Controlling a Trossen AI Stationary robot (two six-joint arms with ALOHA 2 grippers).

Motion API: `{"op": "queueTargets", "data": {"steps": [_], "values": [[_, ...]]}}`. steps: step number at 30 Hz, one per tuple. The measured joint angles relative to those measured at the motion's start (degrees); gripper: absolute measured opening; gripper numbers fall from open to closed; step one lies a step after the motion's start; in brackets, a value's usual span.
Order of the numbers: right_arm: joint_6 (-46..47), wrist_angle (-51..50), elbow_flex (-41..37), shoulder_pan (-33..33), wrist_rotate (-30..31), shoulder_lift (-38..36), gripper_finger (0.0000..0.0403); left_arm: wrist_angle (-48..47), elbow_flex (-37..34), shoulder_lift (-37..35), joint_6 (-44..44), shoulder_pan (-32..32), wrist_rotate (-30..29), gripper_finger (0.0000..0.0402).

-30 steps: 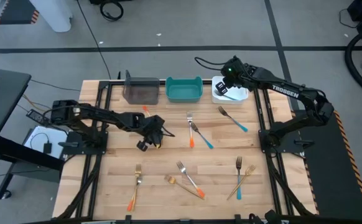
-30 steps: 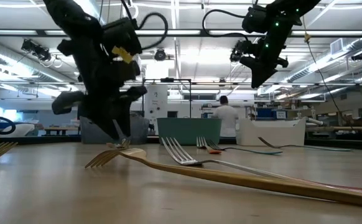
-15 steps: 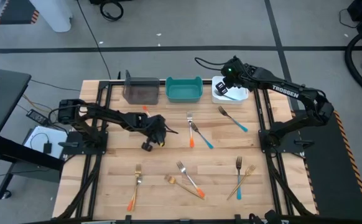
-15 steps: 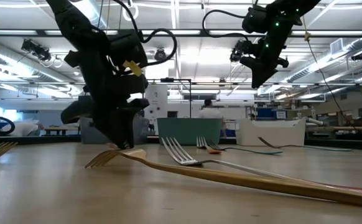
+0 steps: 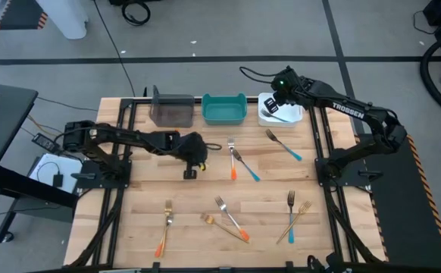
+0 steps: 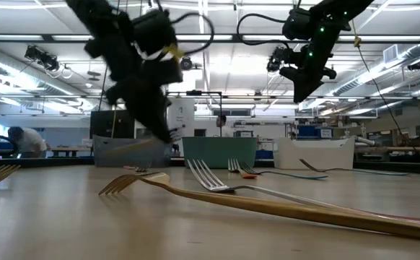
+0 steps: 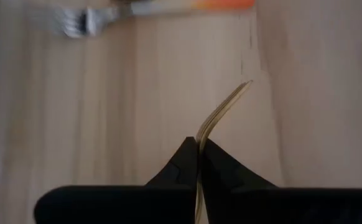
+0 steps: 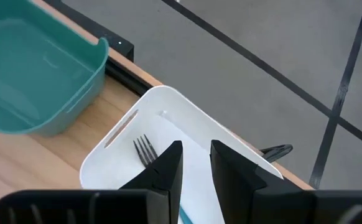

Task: Sort silverware by color (type)
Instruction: Put the gold fork into the black bin

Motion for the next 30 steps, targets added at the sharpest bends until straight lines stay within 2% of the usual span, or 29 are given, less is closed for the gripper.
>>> {"op": "queueTargets", "data": {"steps": [2,7,12,15,19,27,30], "values": [[0.0,0.6,0.0,-1.0,-1.4,0.0,0.0091,-4.1,3.8,-0.1,-0.2,0.3,-1.7,0.001],[0.3,4.9,0.0,-2.8,-7.6,0.0,0.0091,-14.6,13.1,-0.1,-0.2,3.3,-10.2,0.001],[-2.4,8.8,0.0,-3.1,-14.0,0.0,0.0091,-19.1,21.2,-0.2,-1.3,9.0,-16.4,0.001],[-5.9,10.0,0.0,-3.1,-15.3,0.0,0.0091,-19.2,24.1,-0.2,-1.3,13.8,-16.6,0.0011],[-8.7,10.3,0.0,-3.6,-15.4,0.0,0.0091,-20.1,24.7,-0.2,-0.5,20.7,-15.3,0.0012],[-8.7,7.6,0.0,-6.5,-15.4,0.0,0.0091,-25.4,24.6,1.6,1.4,32.4,-8.5,0.0013],[-8.7,5.7,0.0,-7.5,-15.4,0.0,0.0091,-25.1,24.6,3.4,2.1,35.4,-8.1,0.0014]]}}
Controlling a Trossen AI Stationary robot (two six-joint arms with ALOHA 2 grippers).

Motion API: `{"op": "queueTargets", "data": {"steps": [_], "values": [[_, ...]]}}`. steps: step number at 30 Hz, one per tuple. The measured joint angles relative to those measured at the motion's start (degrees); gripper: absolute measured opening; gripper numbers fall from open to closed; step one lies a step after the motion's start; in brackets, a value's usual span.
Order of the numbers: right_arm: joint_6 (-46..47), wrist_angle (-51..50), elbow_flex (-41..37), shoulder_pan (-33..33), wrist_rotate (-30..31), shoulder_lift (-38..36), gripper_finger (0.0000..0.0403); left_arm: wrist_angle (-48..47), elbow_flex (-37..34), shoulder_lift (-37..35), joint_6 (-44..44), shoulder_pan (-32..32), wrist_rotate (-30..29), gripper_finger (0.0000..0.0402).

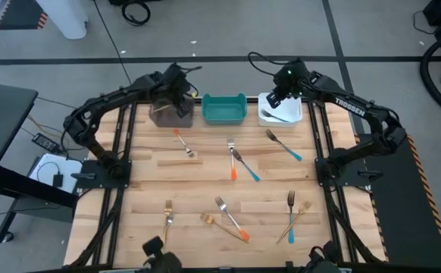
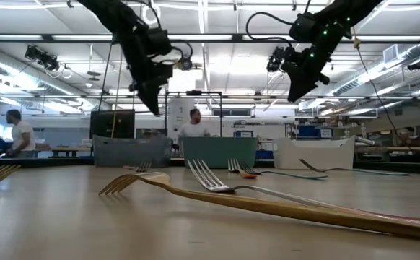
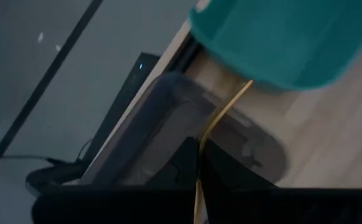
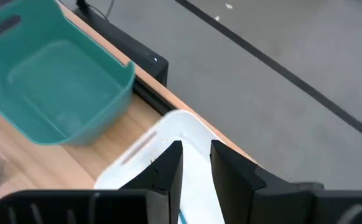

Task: Sort silverware by color (type)
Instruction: Put the gold fork into the black bin

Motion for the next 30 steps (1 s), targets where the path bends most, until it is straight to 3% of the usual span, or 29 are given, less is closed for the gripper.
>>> {"op": "queueTargets", "data": {"steps": [11,15,30], "values": [[3.3,-1.1,0.0,-1.4,0.8,0.0,0.0091,3.1,0.0,6.5,1.1,6.5,1.6,0.0015],[3.6,-1.2,0.0,-1.5,3.2,0.0,0.0091,3.8,0.0,7.6,1.1,6.6,5.7,0.0015],[6.7,-6.1,0.0,-1.5,1.1,0.0,0.0091,6.7,0.0,12.2,1.1,6.9,5.8,0.0022]]}}
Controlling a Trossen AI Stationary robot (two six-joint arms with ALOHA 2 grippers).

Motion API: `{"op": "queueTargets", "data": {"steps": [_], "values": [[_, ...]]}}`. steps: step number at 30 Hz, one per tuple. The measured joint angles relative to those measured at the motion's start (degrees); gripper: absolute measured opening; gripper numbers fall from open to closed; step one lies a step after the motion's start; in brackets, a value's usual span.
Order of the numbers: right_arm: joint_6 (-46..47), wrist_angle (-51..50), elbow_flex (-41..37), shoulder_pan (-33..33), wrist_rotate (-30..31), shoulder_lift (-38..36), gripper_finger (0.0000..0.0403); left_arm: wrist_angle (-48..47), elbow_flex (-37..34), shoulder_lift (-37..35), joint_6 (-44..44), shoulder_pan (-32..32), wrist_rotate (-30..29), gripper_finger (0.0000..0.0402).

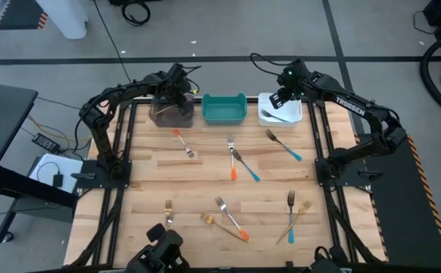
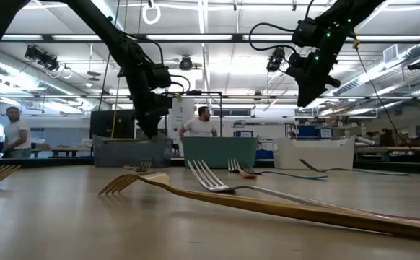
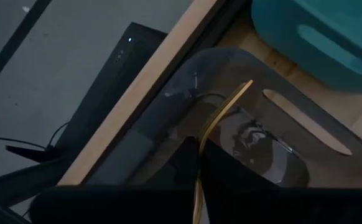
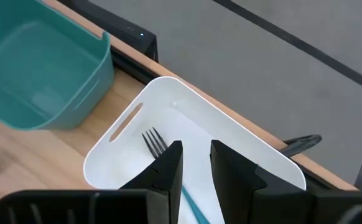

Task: Sort silverware by color (type)
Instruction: Put the gold fork into the black bin, then put the blue fork into the white bin

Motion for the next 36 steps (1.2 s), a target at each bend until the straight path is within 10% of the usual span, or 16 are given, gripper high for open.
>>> {"op": "queueTargets", "data": {"steps": [10,26,36], "values": [[1.3,-3.3,0.0,0.8,-0.6,0.0,0.0091,-2.2,1.2,0.0,0.0,-0.4,-0.1,0.0079],[7.0,-19.1,0.0,8.7,-9.7,0.0,0.0091,-29.3,25.5,-0.3,-4.5,-7.3,-0.1,0.0091],[7.2,-27.0,0.0,14.9,-10.3,0.0,0.0091,-34.4,22.6,-4.3,-20.6,-16.7,-0.1,0.0091]]}}
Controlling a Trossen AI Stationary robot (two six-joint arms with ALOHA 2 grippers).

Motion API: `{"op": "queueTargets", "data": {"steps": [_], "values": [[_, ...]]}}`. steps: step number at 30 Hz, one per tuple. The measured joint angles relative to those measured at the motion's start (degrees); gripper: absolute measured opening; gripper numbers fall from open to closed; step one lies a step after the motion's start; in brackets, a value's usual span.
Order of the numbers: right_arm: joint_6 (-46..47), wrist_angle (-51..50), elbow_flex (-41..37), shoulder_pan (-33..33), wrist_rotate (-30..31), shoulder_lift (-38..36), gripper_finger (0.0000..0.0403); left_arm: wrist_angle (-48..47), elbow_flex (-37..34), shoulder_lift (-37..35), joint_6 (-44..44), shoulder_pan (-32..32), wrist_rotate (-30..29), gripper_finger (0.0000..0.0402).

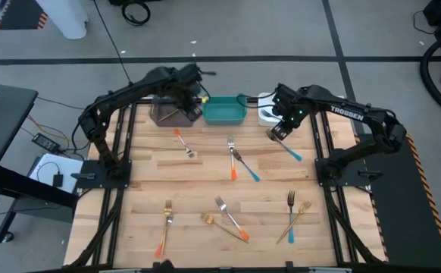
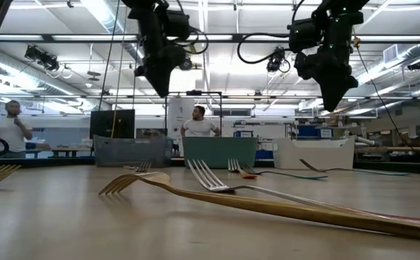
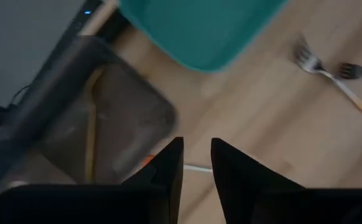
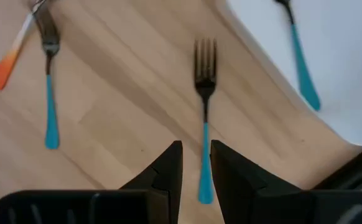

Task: Sort silverware by color (type)
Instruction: Put the blue fork into the white bin

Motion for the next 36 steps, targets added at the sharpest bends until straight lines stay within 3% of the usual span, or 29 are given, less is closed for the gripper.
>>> {"op": "queueTargets", "data": {"steps": [8,12,19,25,29,32,36], "values": [[9.4,-2.6,-2.7,7.0,-3.0,-0.1,0.0091,0.3,-2.2,-0.2,1.5,-8.1,-1.5,0.0091],[18.6,-1.9,-6.5,12.0,-4.9,-0.1,0.0091,0.4,-4.6,-0.2,2.6,-9.7,-2.8,0.0091],[36.4,4.4,-10.1,22.7,-8.3,-0.1,0.0091,-0.3,-15.4,-7.0,4.5,-12.5,-2.8,0.0091],[50.7,18.7,-10.1,31.3,-4.6,-0.1,0.0091,4.5,-27.9,-17.5,0.3,-16.0,-2.6,0.0091],[52.2,27.7,-10.1,36.5,-0.8,-0.1,0.0091,8.9,-33.9,-22.6,-5.3,-18.3,-2.6,0.0091],[54.3,27.3,-10.1,39.9,2.1,-0.1,0.0091,12.2,-37.0,-25.1,-9.9,-20.5,-2.6,0.0091],[62.3,18.5,-10.1,44.9,3.7,0.0,0.0091,16.4,-38.7,-26.3,-12.7,-24.0,-2.6,0.0091]]}}
